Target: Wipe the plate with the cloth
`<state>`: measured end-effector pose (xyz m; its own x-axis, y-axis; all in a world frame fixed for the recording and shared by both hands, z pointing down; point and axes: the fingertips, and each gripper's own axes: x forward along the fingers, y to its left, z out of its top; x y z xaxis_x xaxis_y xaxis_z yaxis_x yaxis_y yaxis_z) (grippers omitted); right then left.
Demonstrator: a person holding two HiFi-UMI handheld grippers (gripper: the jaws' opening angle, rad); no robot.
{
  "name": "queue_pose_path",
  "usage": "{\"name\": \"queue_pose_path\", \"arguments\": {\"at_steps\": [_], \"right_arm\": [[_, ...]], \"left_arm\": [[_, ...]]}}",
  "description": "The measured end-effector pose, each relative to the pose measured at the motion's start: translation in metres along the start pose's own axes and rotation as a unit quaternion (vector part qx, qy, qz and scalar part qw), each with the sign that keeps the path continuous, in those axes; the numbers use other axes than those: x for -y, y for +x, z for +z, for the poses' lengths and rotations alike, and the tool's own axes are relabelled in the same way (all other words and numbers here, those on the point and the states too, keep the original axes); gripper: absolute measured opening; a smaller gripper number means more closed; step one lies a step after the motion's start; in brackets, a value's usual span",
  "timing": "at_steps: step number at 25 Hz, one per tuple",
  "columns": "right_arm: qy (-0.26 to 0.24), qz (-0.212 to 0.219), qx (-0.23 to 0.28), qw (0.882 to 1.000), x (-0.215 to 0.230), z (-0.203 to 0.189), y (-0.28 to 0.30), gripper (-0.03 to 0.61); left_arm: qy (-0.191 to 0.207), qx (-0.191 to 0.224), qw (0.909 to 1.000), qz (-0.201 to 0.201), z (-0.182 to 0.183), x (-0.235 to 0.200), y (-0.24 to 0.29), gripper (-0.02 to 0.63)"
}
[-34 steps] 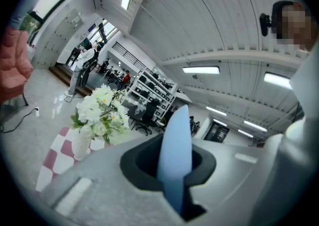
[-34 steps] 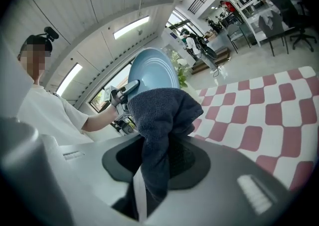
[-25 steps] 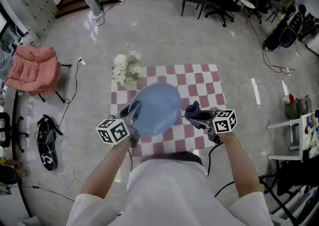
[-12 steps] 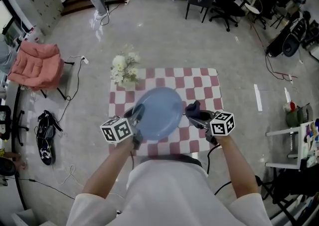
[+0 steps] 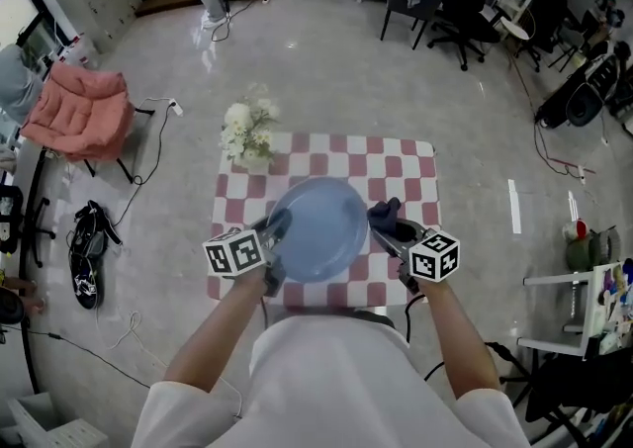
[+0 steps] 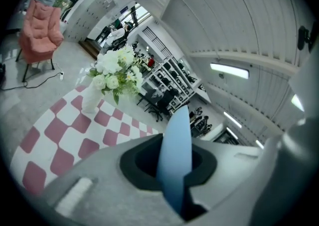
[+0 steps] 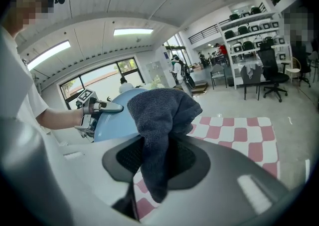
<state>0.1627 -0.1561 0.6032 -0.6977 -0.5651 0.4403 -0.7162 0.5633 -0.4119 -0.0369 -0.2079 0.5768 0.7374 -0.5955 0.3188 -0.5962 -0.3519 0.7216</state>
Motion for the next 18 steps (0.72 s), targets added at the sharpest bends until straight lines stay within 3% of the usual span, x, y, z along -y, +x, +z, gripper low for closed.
{"name": "queue_pose_path", "arguments": {"at_steps": [10,18], "right_arm": [[0.015,-0.036,0.025,0.999,0.027,0.003,-0.012,0.117],[-0.001,-0.025,0.028,0.999,0.025,0.008,-0.014,0.115]], "left_arm": [[-0.036,-0.014,0.9991,0.016,-0.019,-0.002,0.004,0.037],[-0.05,-0.021,0.9983,0.021,-0.028,-0.004,0.004,0.037]]}}
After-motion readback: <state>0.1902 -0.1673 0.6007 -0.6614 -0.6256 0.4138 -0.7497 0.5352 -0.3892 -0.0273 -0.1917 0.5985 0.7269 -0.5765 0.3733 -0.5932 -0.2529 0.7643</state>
